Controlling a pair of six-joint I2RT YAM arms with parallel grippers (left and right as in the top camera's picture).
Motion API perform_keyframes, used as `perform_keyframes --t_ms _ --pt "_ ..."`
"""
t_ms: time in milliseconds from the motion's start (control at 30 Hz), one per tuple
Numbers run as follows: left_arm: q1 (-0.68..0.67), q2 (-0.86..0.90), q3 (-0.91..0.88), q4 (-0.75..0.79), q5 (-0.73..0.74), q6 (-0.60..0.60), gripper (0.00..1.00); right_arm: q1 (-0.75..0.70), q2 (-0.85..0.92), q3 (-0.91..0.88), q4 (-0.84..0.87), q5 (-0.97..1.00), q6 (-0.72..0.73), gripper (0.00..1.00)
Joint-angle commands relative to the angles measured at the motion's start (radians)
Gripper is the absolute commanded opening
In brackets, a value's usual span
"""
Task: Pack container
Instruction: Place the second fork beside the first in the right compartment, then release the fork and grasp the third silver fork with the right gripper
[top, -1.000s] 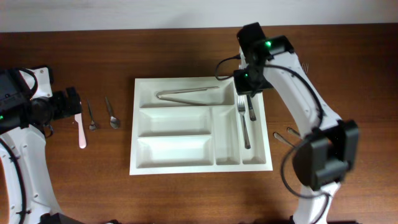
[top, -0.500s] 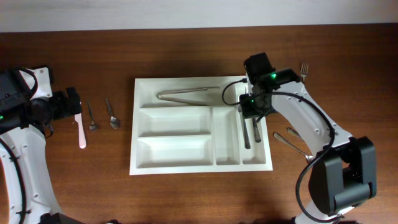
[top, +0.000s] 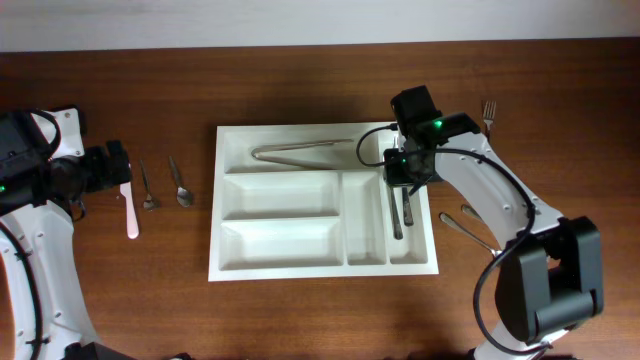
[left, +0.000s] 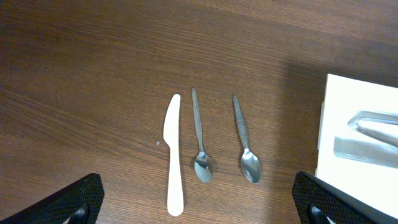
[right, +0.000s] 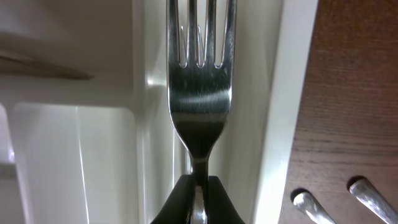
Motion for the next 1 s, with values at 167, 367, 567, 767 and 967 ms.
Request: perform_keyframes --t_ms 167,367,567,767,967 --pt "0.003 -0.008 0.017 0.000 0.000 0.013 0.99 -0.004 0.063 -0.008 0.026 -0.002 0.017 0.09" --pt "0.003 -0.008 0.017 0.000 0.000 0.013 0.99 -0.029 0.051 0.023 0.063 -0.002 0.016 0.46" --pt "0.003 -0.008 0.017 0.000 0.000 0.013 0.99 -0.145 0.040 0.167 0.054 -0.002 -0.073 0.57" --pt "0.003 -0.008 0.017 0.000 0.000 0.013 0.99 -0.305 0.040 0.251 0.143 -0.002 -0.180 0.78" --pt "0.003 -0.008 0.017 0.000 0.000 0.013 0.99 -0.465 0.069 0.251 0.173 -0.011 -0.180 0.78"
